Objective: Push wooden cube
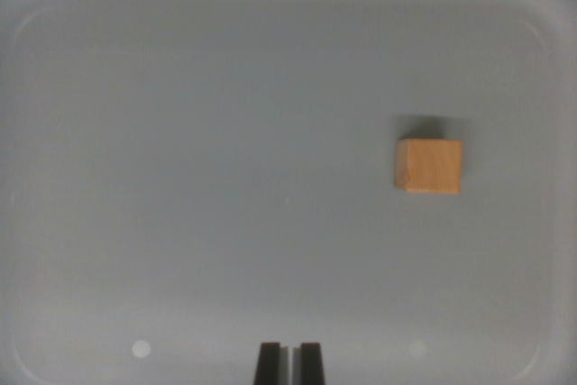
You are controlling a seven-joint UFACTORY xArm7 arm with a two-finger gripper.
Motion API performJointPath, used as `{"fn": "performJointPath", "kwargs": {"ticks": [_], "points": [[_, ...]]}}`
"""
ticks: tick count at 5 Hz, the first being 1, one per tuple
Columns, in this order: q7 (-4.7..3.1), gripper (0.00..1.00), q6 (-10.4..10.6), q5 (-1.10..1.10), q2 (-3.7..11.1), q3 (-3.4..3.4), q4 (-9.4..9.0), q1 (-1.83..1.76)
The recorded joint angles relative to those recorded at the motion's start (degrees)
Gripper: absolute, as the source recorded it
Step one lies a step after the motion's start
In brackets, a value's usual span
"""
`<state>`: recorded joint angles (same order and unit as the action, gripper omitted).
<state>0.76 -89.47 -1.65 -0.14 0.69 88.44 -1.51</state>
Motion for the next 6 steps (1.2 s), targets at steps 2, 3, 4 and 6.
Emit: {"fn": "performJointPath", "kwargs": {"ticks": [2, 3, 4, 6], "points": [[-0.02, 0.00, 0.09, 0.00, 0.02, -0.01, -0.07, 0.01], [-0.02, 0.00, 0.09, 0.00, 0.02, -0.01, -0.07, 0.01], [-0.14, 0.00, 0.52, 0.03, 0.12, -0.08, -0.38, 0.07], [-0.33, 0.00, 1.25, 0.07, 0.30, -0.20, -0.91, 0.17]]}}
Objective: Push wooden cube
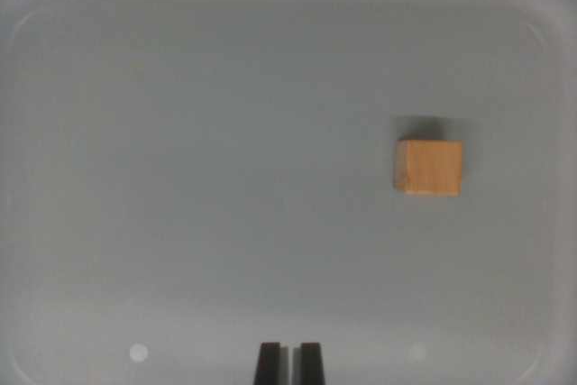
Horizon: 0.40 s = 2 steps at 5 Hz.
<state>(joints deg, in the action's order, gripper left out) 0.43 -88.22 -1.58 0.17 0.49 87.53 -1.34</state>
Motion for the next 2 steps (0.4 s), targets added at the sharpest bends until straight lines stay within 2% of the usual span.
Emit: {"fn": "performJointPath", "kwargs": {"ticks": [1, 2], "points": [[0.00, 0.00, 0.00, 0.00, 0.00, 0.00, 0.00, 0.00], [-0.27, 0.00, 1.02, 0.06, 0.25, -0.16, -0.74, 0.14]]}}
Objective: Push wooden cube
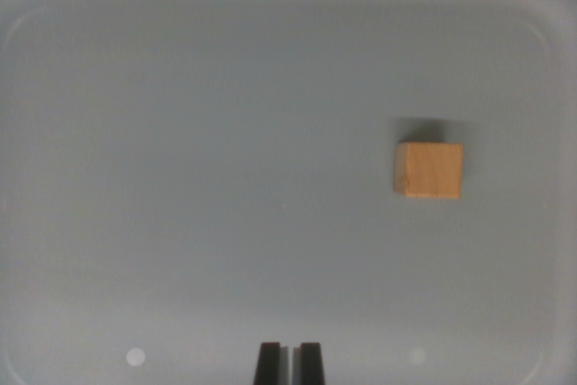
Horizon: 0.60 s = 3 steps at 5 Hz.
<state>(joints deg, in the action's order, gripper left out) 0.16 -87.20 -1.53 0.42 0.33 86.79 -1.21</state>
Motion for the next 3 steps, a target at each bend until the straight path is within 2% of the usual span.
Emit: {"fn": "performJointPath", "kwargs": {"ticks": [3], "points": [[-0.32, 0.00, 1.23, 0.07, 0.30, -0.20, -0.89, 0.16]]}}
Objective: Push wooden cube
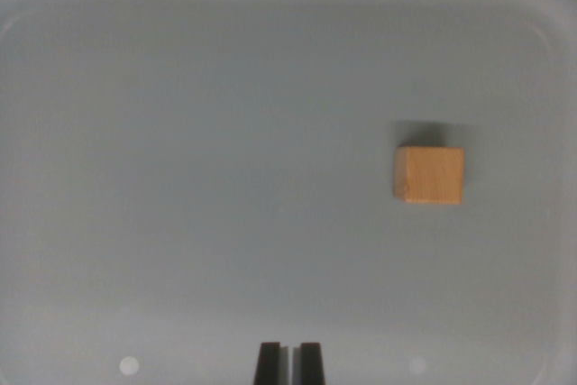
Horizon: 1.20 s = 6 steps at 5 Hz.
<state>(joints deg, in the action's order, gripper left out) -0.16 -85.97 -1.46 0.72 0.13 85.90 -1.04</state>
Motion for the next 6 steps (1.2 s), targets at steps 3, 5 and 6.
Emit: {"fn": "performJointPath", "kwargs": {"ticks": [3, 5, 6], "points": [[-0.86, 0.00, 3.29, 0.18, 0.81, -0.53, -2.39, 0.44], [-1.34, 0.00, 5.13, 0.28, 1.26, -0.82, -3.73, 0.69], [-1.34, 0.00, 5.13, 0.28, 1.26, -0.82, -3.73, 0.69]]}}
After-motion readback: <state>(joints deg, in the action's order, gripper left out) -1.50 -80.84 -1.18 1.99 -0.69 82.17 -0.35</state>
